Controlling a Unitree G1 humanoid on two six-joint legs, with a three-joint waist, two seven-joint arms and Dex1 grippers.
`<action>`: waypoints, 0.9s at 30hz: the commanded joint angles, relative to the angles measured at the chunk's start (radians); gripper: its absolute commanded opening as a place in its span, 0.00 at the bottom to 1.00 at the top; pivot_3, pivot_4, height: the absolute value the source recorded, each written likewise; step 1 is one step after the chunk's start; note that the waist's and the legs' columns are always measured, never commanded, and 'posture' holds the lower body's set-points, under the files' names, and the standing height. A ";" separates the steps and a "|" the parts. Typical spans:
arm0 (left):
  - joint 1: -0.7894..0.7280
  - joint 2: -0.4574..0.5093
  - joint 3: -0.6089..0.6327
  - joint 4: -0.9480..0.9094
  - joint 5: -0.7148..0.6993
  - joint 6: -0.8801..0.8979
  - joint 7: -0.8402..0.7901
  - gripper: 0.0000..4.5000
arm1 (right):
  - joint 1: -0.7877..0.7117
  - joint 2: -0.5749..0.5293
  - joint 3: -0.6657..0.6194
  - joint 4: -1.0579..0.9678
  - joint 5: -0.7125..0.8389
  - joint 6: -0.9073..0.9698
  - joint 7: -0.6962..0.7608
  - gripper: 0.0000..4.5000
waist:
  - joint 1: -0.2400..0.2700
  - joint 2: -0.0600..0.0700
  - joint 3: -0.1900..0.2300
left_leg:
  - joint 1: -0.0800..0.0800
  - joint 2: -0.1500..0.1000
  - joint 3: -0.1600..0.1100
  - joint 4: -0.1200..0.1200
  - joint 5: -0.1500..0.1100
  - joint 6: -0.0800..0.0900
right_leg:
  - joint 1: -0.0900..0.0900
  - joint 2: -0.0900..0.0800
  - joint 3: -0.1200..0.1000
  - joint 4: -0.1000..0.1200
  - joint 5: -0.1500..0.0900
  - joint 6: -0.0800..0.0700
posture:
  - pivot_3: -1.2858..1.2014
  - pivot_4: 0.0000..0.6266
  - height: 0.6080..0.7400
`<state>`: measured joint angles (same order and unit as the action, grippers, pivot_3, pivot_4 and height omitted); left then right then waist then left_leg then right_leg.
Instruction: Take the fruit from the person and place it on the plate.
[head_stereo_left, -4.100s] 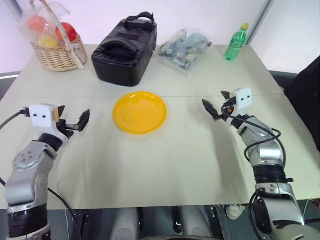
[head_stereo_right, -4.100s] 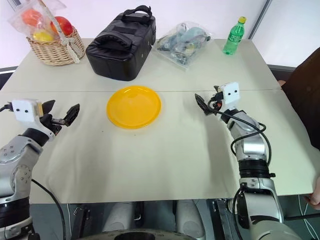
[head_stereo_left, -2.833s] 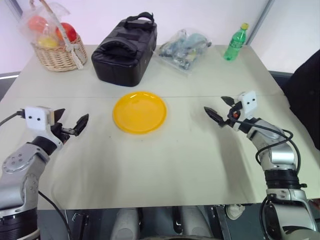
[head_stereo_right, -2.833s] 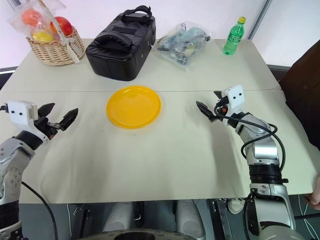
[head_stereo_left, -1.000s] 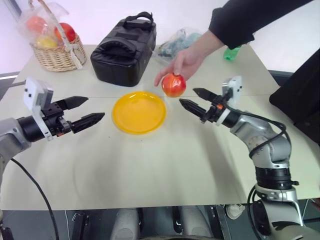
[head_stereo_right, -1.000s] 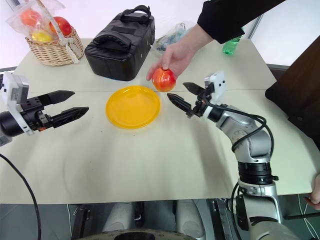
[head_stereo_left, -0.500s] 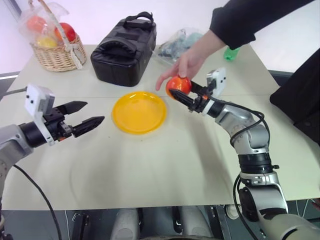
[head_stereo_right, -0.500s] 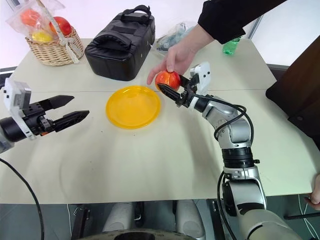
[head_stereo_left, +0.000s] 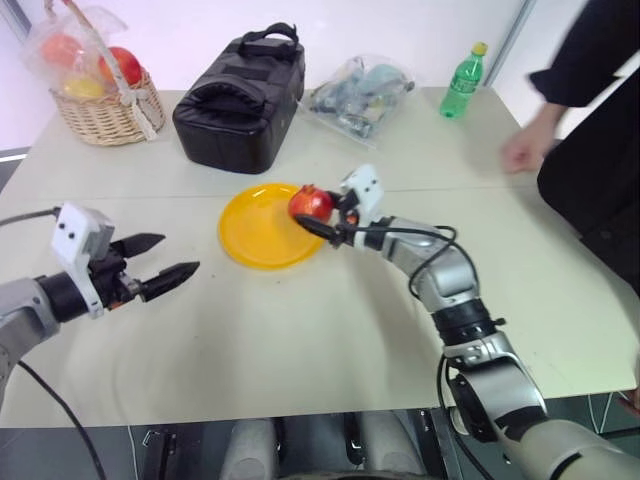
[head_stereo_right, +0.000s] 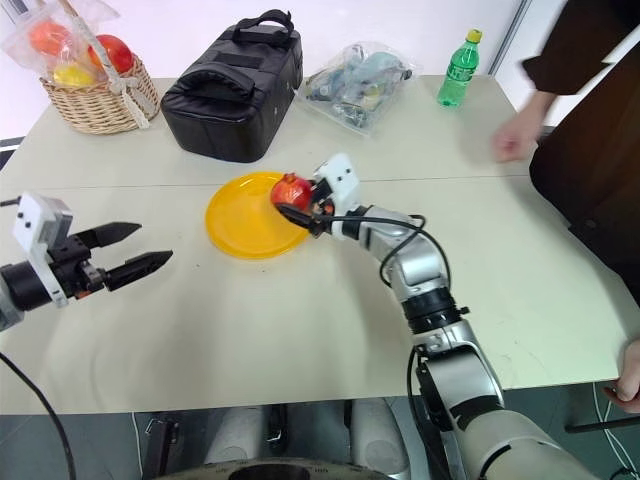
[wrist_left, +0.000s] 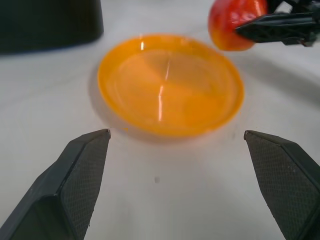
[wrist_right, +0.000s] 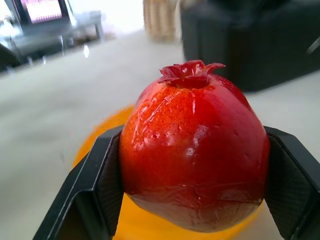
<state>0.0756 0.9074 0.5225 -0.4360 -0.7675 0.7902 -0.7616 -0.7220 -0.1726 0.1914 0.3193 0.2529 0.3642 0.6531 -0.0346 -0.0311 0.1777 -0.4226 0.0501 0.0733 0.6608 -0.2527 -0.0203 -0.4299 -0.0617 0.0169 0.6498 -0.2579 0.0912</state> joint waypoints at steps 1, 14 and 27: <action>0.013 0.003 0.015 -0.044 0.019 -0.026 -0.001 1.00 | -0.045 0.016 0.002 0.049 -0.036 -0.055 0.011 0.68 | 0.001 0.000 0.000 | 0.000 0.000 0.000 0.000 0.000 0.000 | 0.000 -0.001 0.000 0.000 0.000 0.000 | 0.52 0.24 1.00; 0.049 -0.033 0.040 -0.084 0.008 -0.020 0.033 1.00 | -0.087 0.026 -0.044 0.000 -0.014 -0.045 0.072 0.98 | -0.009 0.000 0.000 | 0.000 0.000 0.000 0.000 0.000 0.000 | 0.000 -0.001 0.000 0.000 0.000 0.000 | 0.52 0.24 1.00; -0.041 -0.105 0.055 0.003 0.036 -0.078 0.122 1.00 | 0.011 -0.224 -0.252 -0.234 0.037 0.083 0.003 0.98 | -0.001 -0.001 -0.001 | -0.001 0.000 0.000 -0.001 0.000 0.000 | 0.000 -0.001 0.000 0.000 0.000 0.000 | 0.52 0.24 1.00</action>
<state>0.0412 0.8065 0.5481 -0.4344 -0.7436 0.7442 -0.6586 -0.7670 -0.3546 -0.0393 0.0525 0.3426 0.5013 0.6631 -0.0354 -0.0325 0.1768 -0.4233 0.0495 0.0727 0.6600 -0.2528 -0.0204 -0.4300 -0.0631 0.0159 0.6489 -0.2579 0.0910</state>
